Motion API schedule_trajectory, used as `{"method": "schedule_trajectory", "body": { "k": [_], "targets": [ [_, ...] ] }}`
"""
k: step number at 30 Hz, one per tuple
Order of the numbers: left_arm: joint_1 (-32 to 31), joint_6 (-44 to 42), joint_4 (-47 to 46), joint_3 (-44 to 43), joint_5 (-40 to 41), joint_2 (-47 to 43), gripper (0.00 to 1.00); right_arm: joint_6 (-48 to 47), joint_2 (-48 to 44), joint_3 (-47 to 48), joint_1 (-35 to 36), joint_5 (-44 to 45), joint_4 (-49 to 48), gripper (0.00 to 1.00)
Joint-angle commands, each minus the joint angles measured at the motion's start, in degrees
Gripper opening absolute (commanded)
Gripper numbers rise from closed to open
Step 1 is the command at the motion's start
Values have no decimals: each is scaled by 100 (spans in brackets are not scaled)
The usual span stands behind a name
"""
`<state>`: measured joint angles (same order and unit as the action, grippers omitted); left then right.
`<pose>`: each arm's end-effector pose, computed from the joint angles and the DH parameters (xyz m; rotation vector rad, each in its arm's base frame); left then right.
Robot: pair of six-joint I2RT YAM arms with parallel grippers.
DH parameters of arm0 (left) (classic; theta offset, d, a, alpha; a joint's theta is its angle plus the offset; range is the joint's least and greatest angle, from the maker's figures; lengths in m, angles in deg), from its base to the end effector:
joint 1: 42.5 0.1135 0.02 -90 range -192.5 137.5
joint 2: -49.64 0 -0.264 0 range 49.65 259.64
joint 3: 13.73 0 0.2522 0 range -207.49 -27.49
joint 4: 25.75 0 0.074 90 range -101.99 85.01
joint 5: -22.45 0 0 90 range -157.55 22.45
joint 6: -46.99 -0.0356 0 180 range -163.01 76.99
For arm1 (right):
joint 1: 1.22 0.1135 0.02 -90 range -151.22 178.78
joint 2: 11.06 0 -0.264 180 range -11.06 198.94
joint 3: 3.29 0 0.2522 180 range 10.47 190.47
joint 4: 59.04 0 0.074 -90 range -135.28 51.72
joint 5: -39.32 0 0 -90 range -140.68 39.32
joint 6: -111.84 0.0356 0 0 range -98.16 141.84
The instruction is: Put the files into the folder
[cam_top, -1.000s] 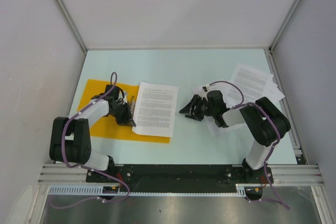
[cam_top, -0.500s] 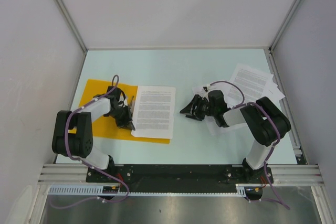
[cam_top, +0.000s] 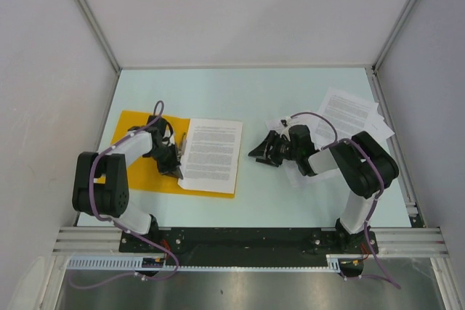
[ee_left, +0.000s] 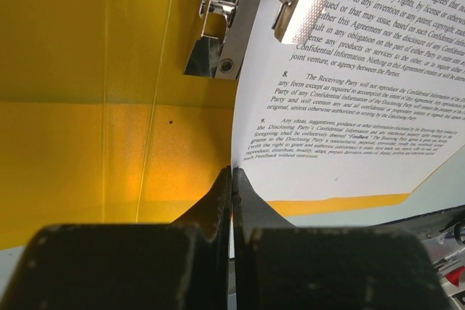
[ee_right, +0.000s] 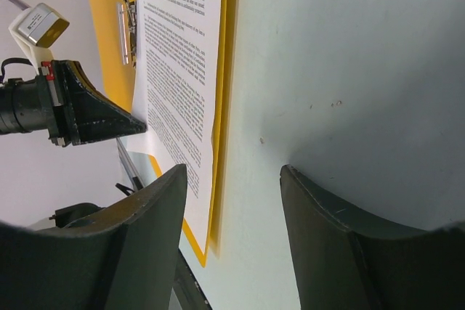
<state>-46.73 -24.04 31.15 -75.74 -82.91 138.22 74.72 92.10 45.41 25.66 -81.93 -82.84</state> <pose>0.2500 -0.0279 0.1570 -0.3684 3.0311 -0.4383 0.2740 0.1596 0.1121 0.1617 2.3432 1.3451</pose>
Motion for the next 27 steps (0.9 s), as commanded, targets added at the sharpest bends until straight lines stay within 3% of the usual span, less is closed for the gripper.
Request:
{"method": "schedule_trajectory", "body": {
  "k": [1,17,27],
  "targets": [
    [89,-33,107,-71,129,19,0,-94,73,-22,-24,-57,-85,59],
    [107,-173,380,-272,314,213,0,-33,117,-154,-15,-84,-269,59],
    [107,11,81,-71,217,239,0,20,126,-259,-16,-110,-383,59]
  ]
}}
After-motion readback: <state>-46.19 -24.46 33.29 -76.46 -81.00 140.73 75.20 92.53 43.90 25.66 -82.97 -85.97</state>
